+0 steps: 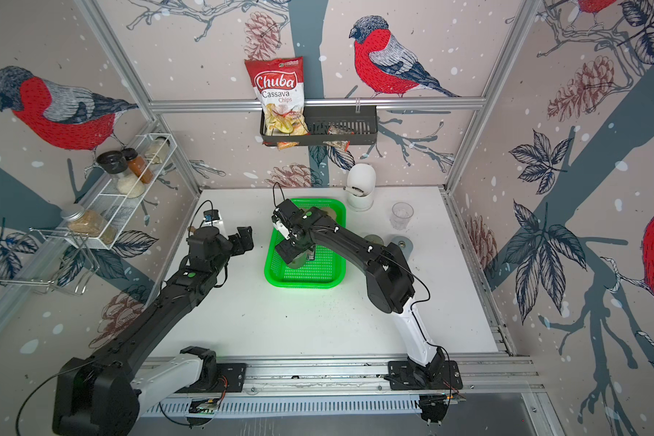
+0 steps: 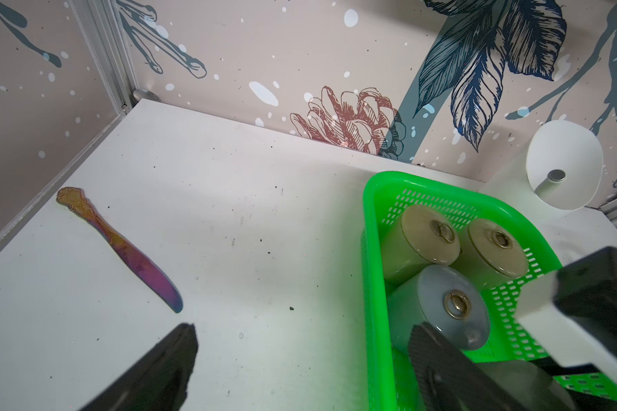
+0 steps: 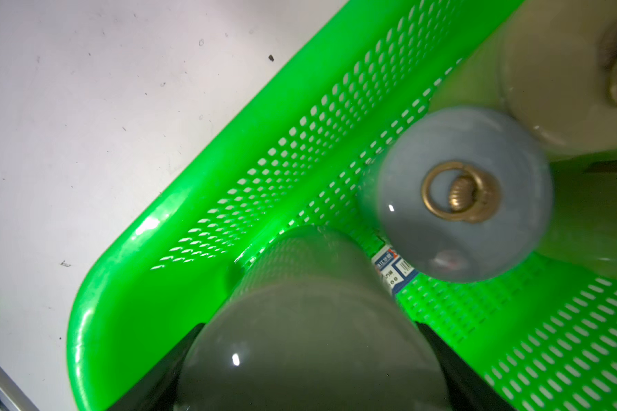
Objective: Take the tea canister out of the basket
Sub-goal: Pick up the tea canister from the basket, then place the tea canister at the center of the board.
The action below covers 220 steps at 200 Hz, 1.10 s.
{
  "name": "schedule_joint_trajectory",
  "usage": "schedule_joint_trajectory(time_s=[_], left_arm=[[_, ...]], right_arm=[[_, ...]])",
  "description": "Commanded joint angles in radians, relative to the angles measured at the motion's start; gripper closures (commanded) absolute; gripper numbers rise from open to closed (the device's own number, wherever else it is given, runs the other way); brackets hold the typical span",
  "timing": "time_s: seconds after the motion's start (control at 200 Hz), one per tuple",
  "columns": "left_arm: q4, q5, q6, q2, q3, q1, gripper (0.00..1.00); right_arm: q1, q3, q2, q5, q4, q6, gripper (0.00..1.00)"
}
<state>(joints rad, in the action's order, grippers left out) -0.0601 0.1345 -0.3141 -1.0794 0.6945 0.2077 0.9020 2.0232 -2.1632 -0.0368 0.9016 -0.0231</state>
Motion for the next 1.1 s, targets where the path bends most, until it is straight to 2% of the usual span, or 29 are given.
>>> schedule_joint_trajectory(time_s=[0.0,0.445,0.795,1.096], left_arm=[[-0.011,0.002,0.006,0.003,0.010,0.004,0.03],[-0.010,0.015,0.009,0.022,-0.011,0.004,0.03],[-0.037,-0.031,0.006,-0.020,-0.001,0.004,0.03],[-0.056,-0.047,-0.001,-0.036,0.003,0.004,0.03]], right_arm=[[-0.018,-0.005,0.053,0.038,-0.018,0.001,1.00],[-0.181,-0.161,0.319,0.144,-0.024,-0.056,1.00],[-0.442,-0.465,0.526,0.206,-0.111,-0.158,1.00],[-0.640,-0.593,0.614,0.244,-0.138,-0.184,1.00]])
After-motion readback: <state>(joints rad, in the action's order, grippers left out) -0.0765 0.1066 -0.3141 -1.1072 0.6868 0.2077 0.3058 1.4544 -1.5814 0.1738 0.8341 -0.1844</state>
